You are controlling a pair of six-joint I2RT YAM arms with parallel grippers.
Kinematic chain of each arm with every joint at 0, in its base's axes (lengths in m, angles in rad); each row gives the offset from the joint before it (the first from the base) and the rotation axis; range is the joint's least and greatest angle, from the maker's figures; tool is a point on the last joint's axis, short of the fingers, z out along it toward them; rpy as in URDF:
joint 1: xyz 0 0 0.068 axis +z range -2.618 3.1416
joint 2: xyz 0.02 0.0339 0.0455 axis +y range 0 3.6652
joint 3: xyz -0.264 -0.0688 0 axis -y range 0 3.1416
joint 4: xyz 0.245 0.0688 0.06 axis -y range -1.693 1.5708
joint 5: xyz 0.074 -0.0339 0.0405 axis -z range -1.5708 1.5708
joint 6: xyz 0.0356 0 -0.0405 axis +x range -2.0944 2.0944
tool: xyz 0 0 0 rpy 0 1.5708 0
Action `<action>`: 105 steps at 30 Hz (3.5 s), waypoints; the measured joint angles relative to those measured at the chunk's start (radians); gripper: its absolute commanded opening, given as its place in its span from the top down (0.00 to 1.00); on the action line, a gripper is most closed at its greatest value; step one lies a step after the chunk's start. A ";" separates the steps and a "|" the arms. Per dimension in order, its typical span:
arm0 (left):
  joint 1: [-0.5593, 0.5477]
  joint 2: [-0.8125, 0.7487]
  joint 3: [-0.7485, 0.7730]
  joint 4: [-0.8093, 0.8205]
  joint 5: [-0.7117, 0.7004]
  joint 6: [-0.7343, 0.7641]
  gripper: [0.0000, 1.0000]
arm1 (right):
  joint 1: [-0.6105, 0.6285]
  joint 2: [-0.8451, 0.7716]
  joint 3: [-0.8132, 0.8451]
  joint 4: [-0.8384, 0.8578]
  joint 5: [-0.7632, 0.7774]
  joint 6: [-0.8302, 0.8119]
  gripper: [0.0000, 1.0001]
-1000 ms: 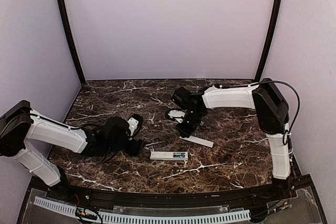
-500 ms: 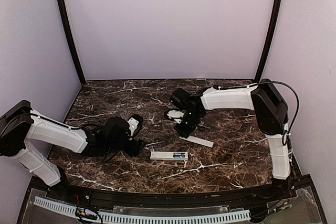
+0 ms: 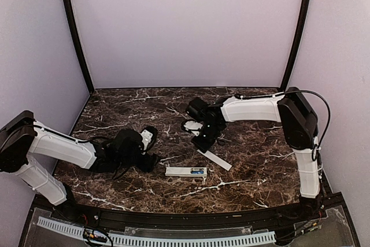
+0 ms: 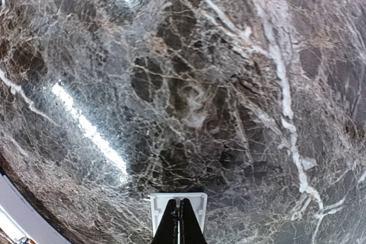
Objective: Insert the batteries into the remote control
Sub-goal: Pick up the battery cover at the center of the board, then pass from the right arm to the left
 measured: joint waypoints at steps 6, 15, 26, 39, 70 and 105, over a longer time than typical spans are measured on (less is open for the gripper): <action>0.000 0.000 0.000 0.000 0.005 -0.001 0.29 | 0.003 -0.079 -0.036 0.016 0.078 0.054 1.00; -0.009 -0.003 0.023 -0.002 0.028 -0.019 0.28 | 0.003 -0.162 -0.068 0.086 0.139 0.132 1.00; -0.034 0.035 0.173 -0.001 0.030 0.001 0.22 | 0.004 -0.238 -0.102 0.144 0.180 0.198 1.00; -0.035 0.210 0.303 0.142 0.145 -0.008 0.06 | 0.012 -0.363 -0.136 0.186 0.219 0.241 1.00; -0.044 0.256 0.393 0.411 0.290 -0.115 0.62 | 0.143 -0.491 -0.032 0.214 0.266 0.288 1.00; -0.074 0.010 0.272 0.517 0.585 0.082 1.00 | 0.100 -0.913 -0.393 0.480 -0.395 -0.003 0.33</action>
